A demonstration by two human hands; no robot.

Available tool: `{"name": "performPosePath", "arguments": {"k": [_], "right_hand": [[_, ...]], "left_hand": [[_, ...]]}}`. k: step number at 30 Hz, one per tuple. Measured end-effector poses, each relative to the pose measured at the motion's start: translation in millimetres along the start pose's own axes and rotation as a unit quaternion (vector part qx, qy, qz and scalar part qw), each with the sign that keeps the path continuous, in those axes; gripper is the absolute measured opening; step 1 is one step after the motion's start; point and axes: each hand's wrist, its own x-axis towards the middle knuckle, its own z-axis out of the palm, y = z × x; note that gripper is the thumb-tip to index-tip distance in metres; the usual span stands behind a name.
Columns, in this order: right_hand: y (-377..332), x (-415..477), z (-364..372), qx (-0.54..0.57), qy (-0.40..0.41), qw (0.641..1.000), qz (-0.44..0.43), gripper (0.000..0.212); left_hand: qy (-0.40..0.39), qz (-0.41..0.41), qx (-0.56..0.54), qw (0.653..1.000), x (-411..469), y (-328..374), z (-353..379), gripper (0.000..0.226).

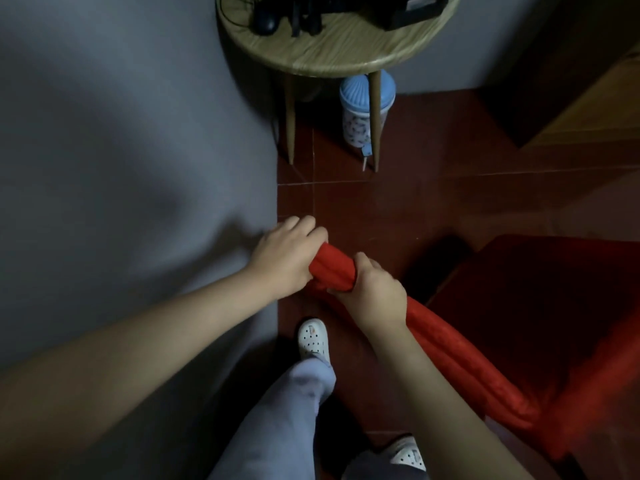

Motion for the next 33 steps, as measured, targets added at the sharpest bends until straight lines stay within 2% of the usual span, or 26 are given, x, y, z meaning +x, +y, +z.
{"name": "performPosePath", "arguments": {"k": [4, 6, 8, 11, 15, 19, 24, 27, 30, 33], "right_hand": [[14, -36, -21, 0.015, 0.051, 0.998, -0.026, 0.049], [23, -50, -37, 0.021, 0.069, 0.997, -0.023, 0.051], [35, -67, -56, 0.024, 0.079, 0.996, -0.019, 0.052], [51, -91, -81, 0.019, 0.083, 0.996, -0.023, 0.053], [68, -122, -112, 0.011, 0.098, 0.995, -0.009, 0.053], [81, -143, -131, 0.022, 0.096, 0.995, 0.008, 0.053], [88, -156, -150, 0.018, 0.084, 0.996, 0.002, 0.052], [72, -156, -160, -0.005, 0.107, 0.992, -0.062, 0.074], [47, -153, -176, -0.024, 0.144, 0.985, -0.09, 0.076], [43, -158, -193, -0.017, 0.148, 0.986, -0.076, 0.058]], "left_hand": [[0.073, 0.016, -0.043, 0.996, -32, 23, -6, 0.062], [0.087, 0.013, -0.103, 0.991, -43, 27, -5, 0.077], [0.059, 0.003, -0.159, 0.986, -49, 31, -5, 0.093], [-0.044, -0.003, -0.168, 0.985, -40, 40, -9, 0.106], [-0.132, 0.055, -0.169, 0.975, -20, 68, -27, 0.089], [-0.089, 0.114, -0.11, 0.983, -12, 95, -37, 0.06], [-0.085, 0.134, -0.04, 0.987, -6, 123, -54, 0.047], [-0.06, 0.143, -0.016, 0.988, -4, 136, -63, 0.028], [-0.053, 0.146, 0.019, 0.988, -3, 150, -70, 0.036], [-0.052, 0.155, 0.034, 0.986, -1, 164, -77, 0.032]]}}
